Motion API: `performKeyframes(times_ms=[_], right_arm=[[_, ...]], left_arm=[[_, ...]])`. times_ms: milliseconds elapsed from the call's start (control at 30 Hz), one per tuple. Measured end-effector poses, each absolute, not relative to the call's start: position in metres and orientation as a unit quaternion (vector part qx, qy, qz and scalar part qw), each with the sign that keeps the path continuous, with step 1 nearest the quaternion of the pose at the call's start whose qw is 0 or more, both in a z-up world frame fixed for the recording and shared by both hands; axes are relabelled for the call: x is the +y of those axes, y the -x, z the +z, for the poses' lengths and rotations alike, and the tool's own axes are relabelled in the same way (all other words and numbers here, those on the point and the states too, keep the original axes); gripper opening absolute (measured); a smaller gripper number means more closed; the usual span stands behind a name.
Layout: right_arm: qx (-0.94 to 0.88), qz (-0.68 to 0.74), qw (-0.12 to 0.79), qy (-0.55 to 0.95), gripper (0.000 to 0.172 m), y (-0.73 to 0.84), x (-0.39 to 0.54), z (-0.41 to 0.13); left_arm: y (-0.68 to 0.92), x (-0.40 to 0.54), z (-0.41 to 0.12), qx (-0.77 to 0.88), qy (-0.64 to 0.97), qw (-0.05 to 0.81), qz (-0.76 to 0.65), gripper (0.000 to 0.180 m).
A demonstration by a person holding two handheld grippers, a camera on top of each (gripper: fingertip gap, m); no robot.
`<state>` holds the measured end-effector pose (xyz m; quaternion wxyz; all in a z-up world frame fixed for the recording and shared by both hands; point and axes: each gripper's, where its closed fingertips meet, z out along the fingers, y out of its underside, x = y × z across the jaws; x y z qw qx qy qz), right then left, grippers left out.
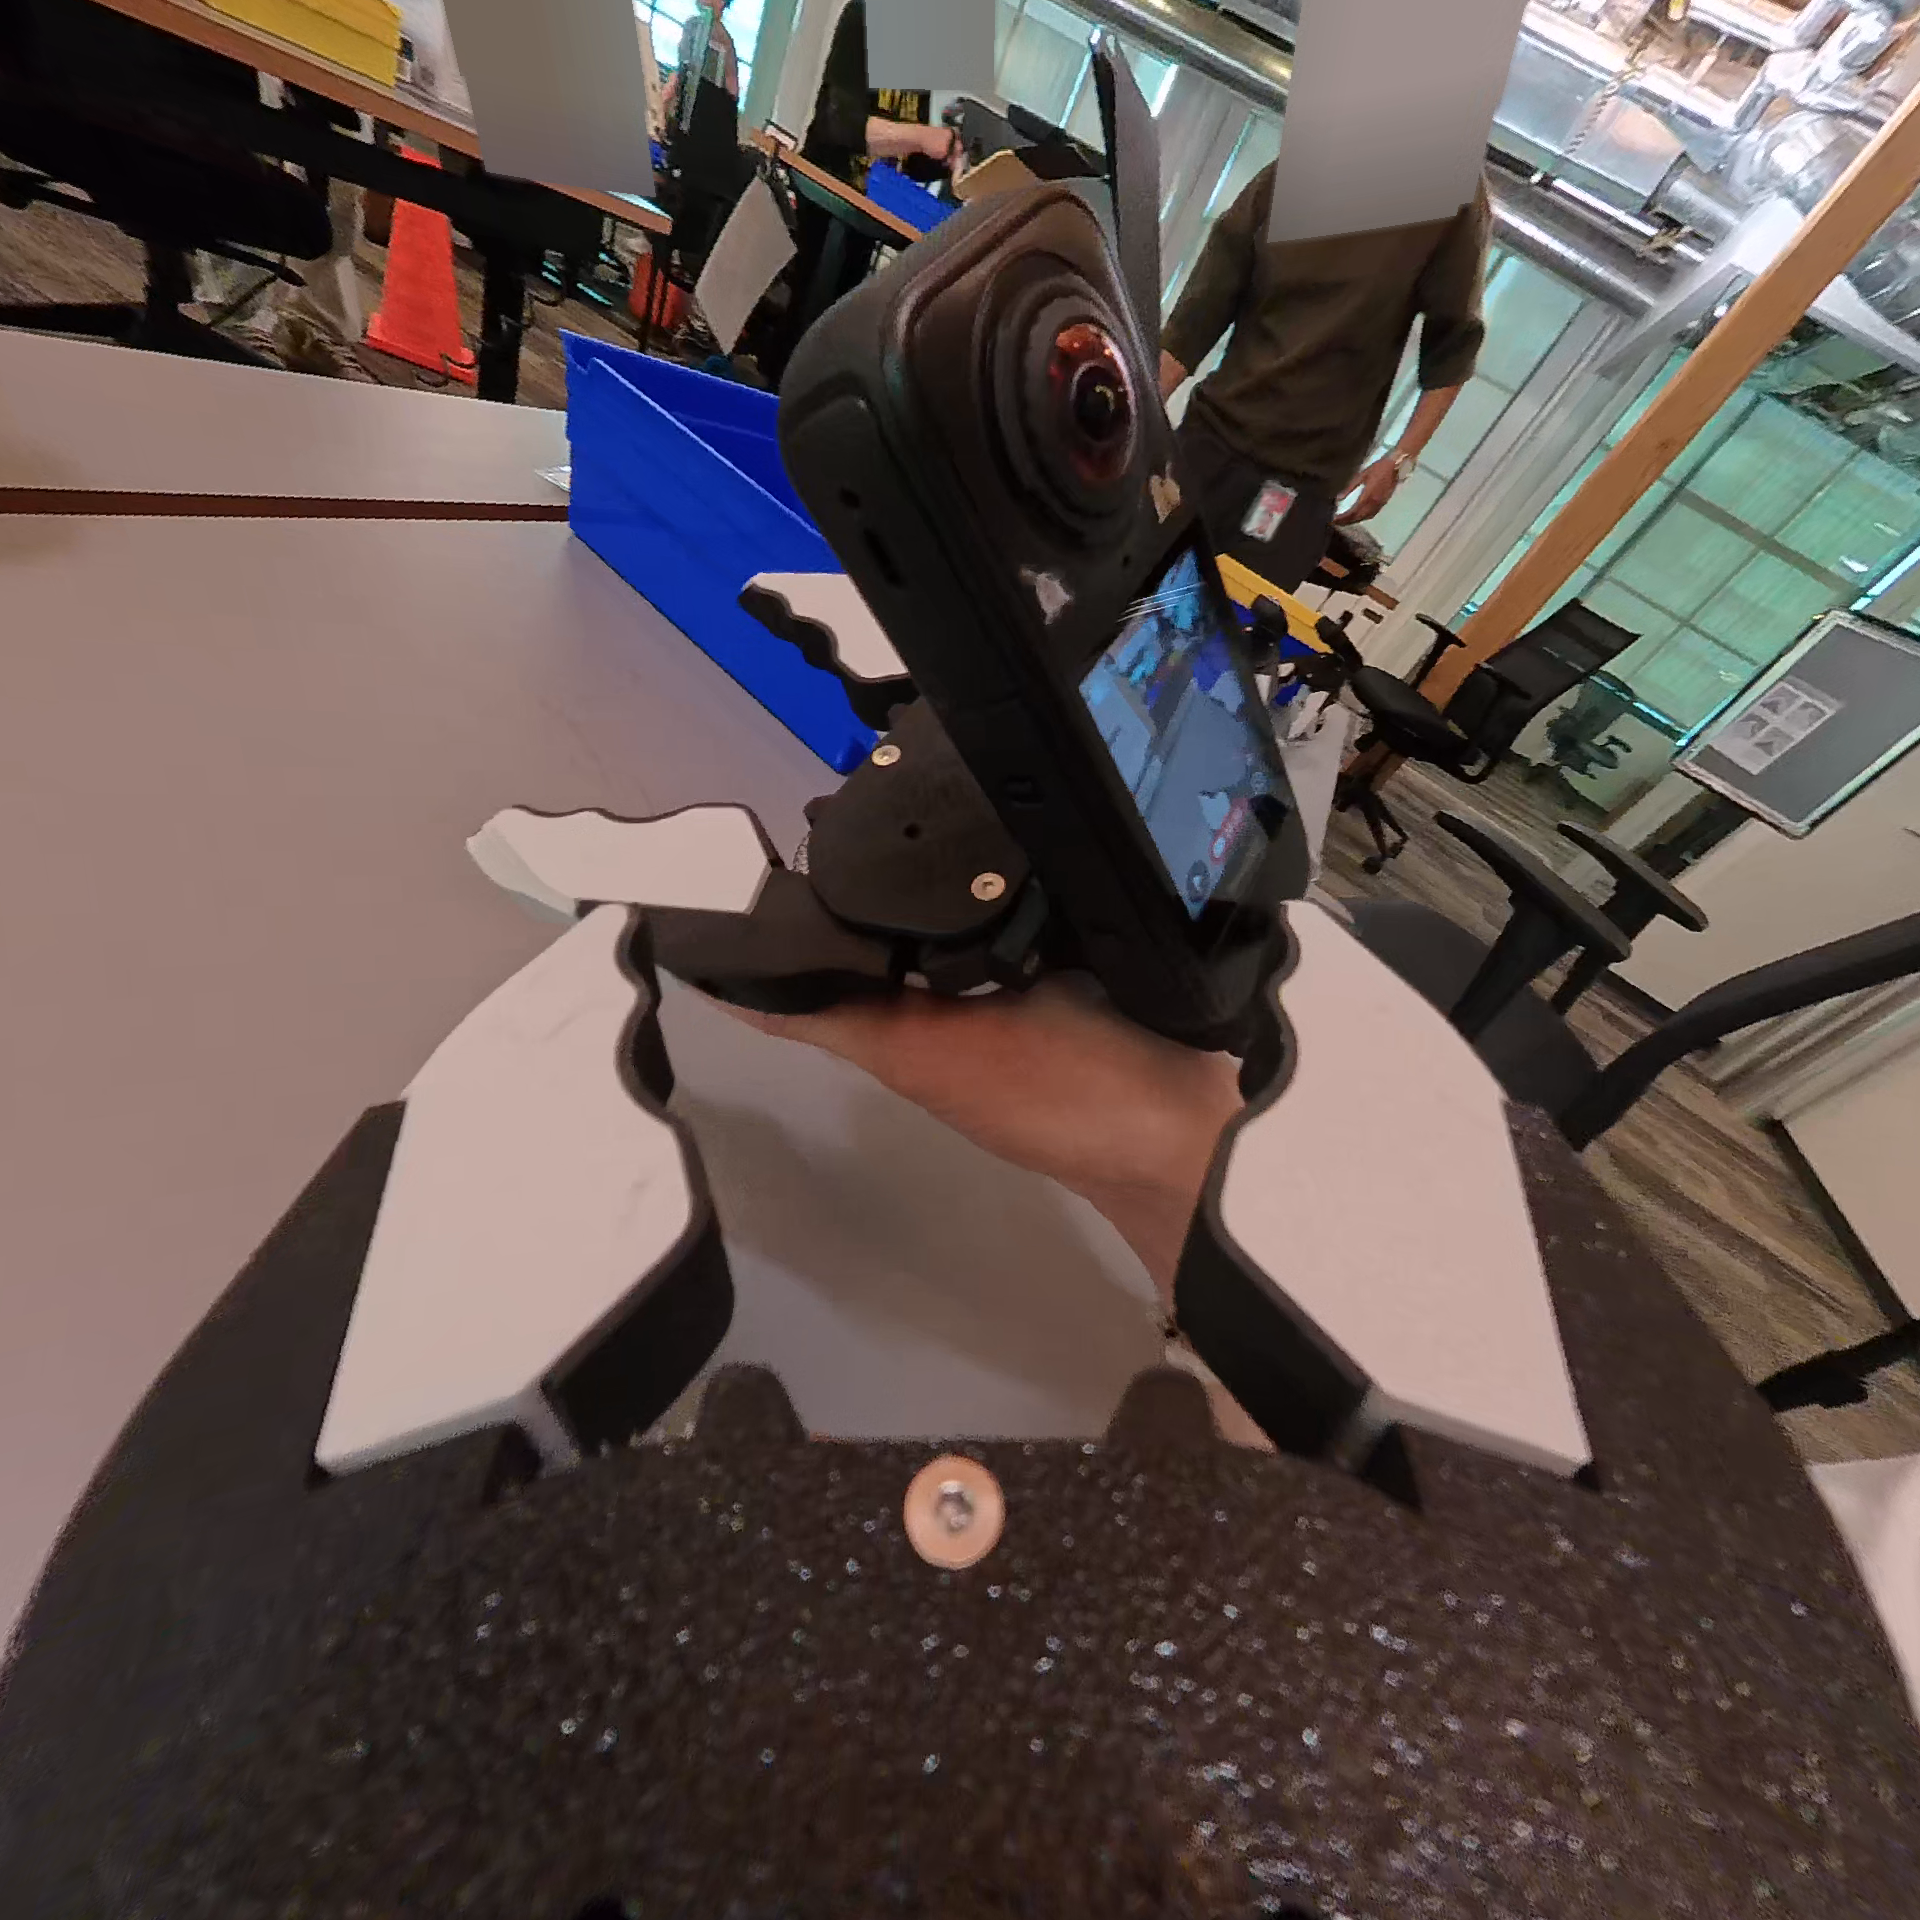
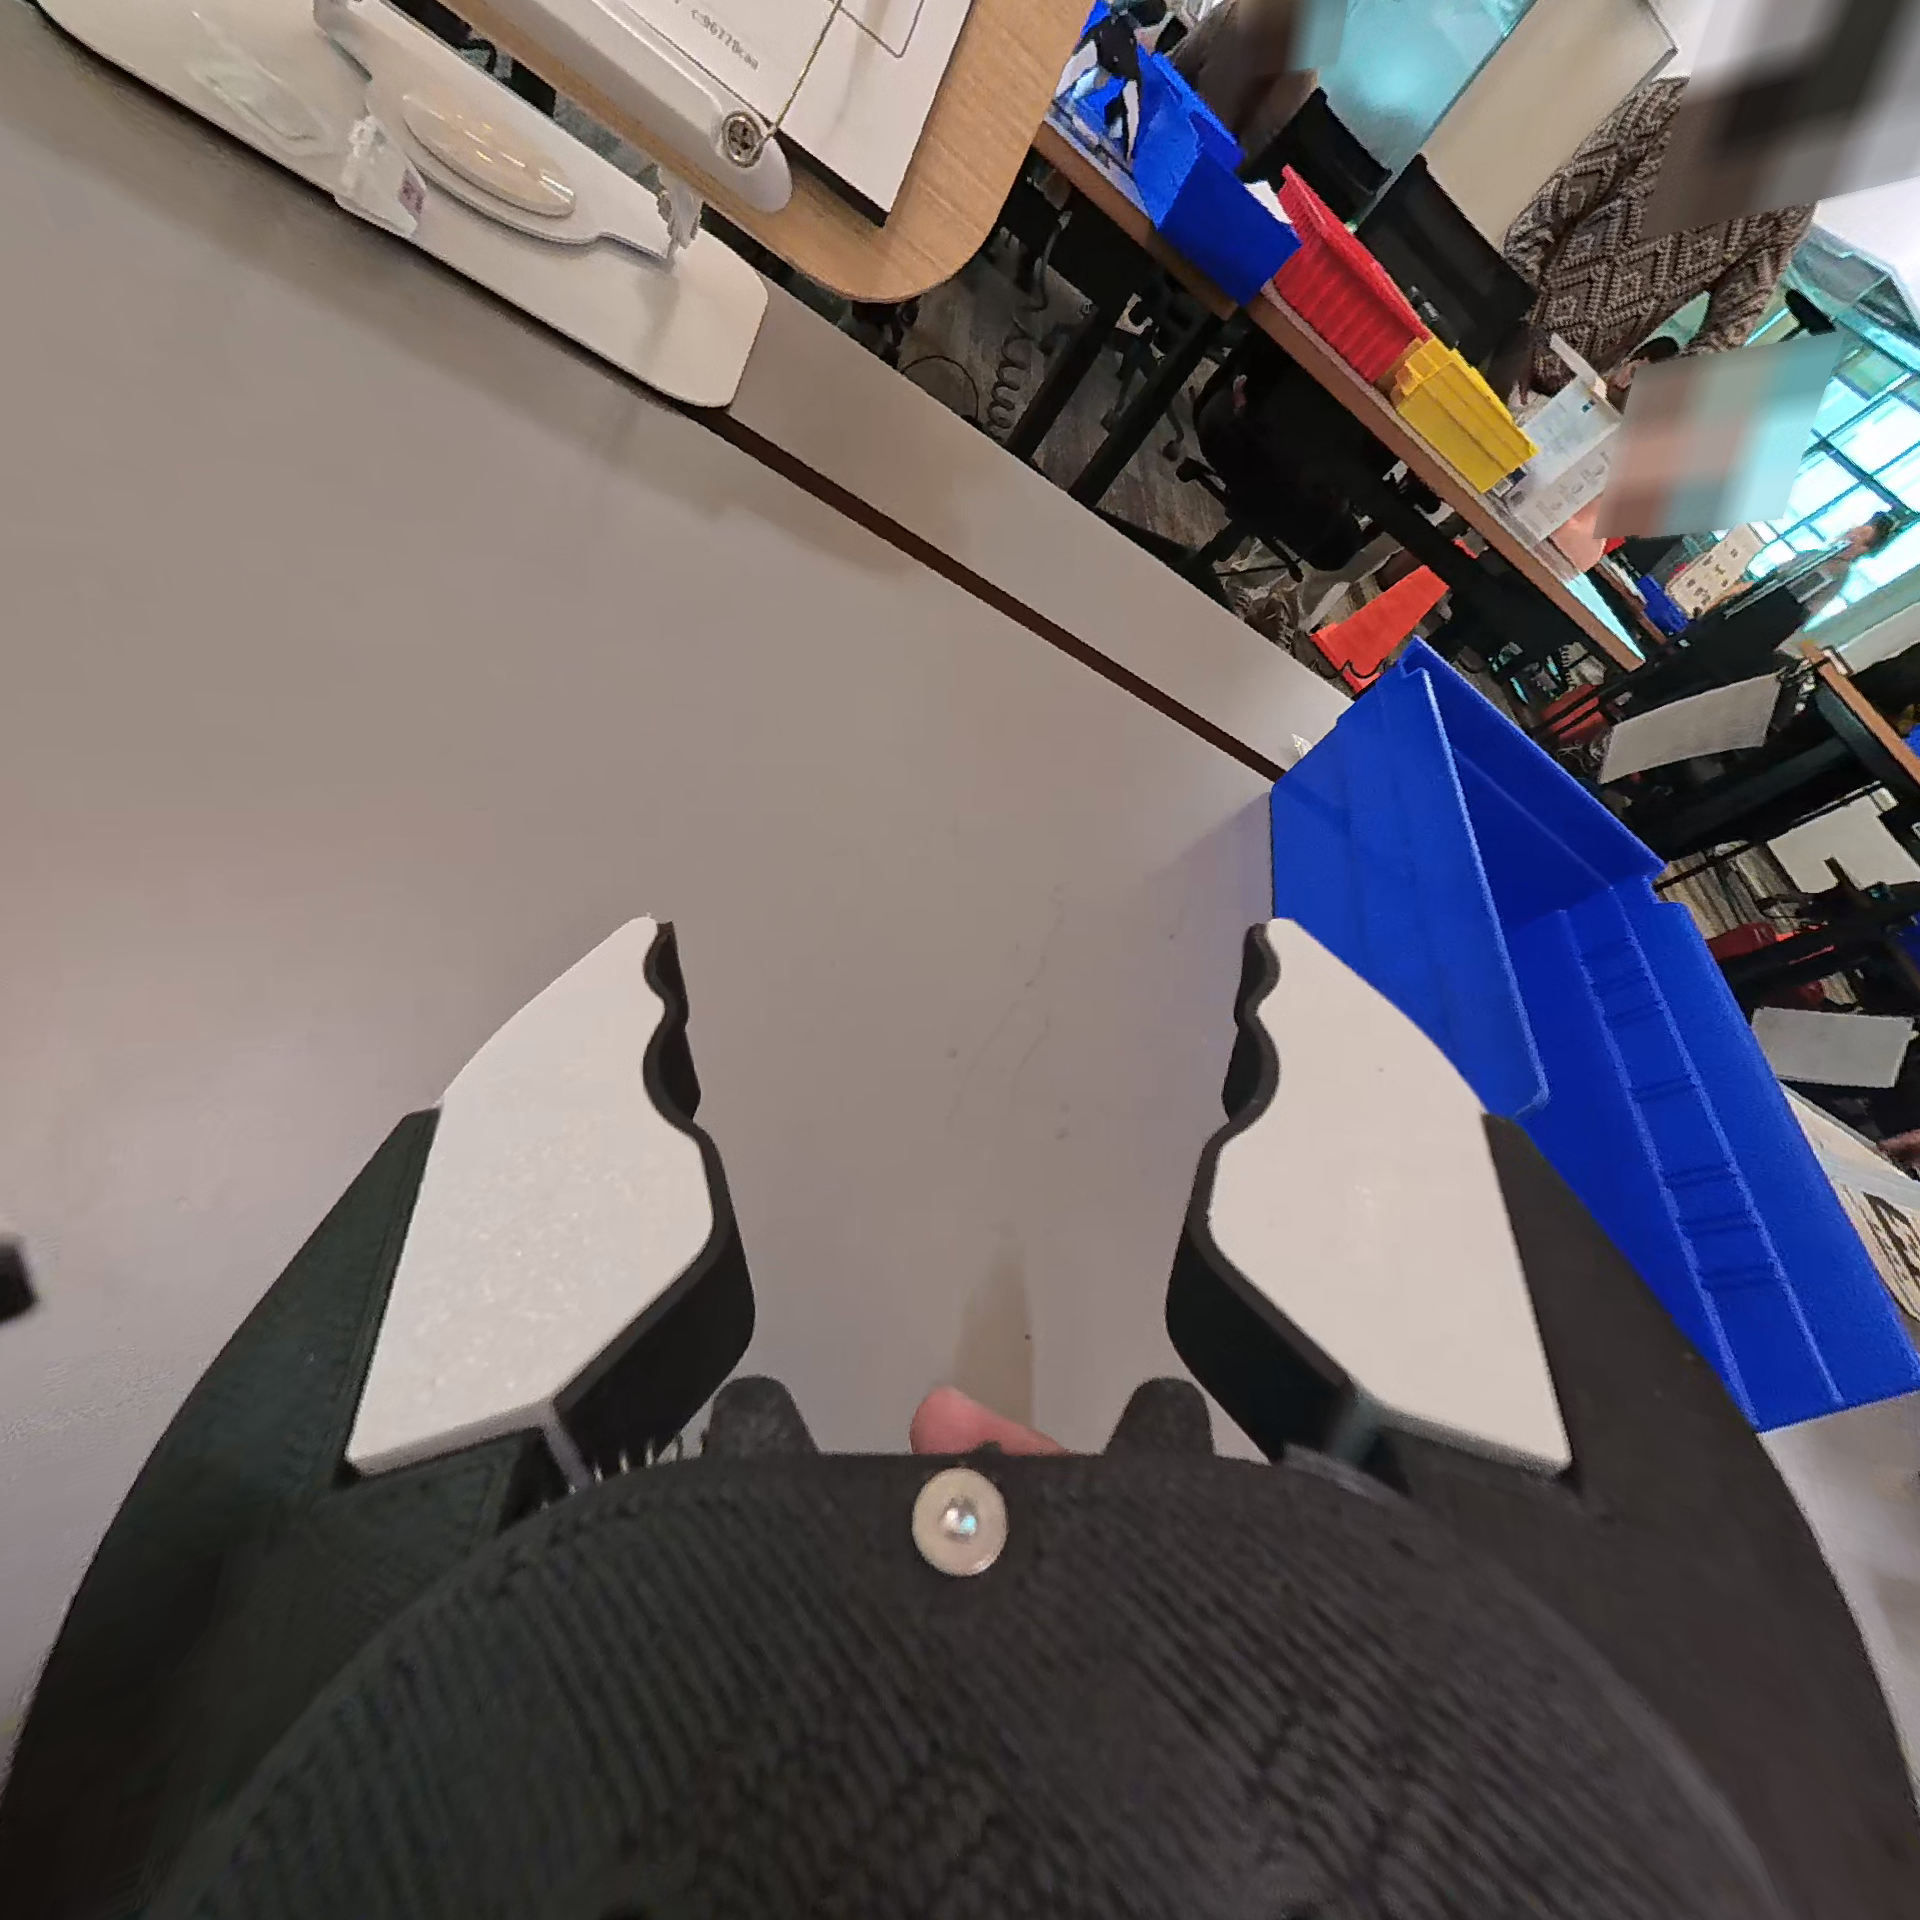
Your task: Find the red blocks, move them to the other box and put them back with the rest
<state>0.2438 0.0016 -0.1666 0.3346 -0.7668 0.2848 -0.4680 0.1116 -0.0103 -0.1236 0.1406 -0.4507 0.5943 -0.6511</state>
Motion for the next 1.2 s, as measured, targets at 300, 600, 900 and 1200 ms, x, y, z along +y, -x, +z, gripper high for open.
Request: performKeyframes(times_ms=[300,600,900,1200], right_arm=[[0.271,-0.502,0.295,0.766,0.081,-0.249,-0.009,-0.167],[0.279,-0.483,0.340,0.757,0.088,-0.245,-0.003,-0.158],[0.300,-0.431,0.372,0.765,0.097,-0.243,-0.002,-0.165],[0.301,-0.426,0.373,0.768,0.098,-0.243,0.000,-0.168]], left_arm=[[-0.123,0.008,-0.137,0.597,0.503,0.166,-0.602,0.144],[-0.110,0.012,-0.119,0.604,0.477,0.226,-0.597,0.141],[-0.110,0.038,-0.108,0.578,0.482,0.224,-0.619,0.141],[-0.114,0.058,-0.108,0.560,0.498,0.228,-0.621,0.139]])
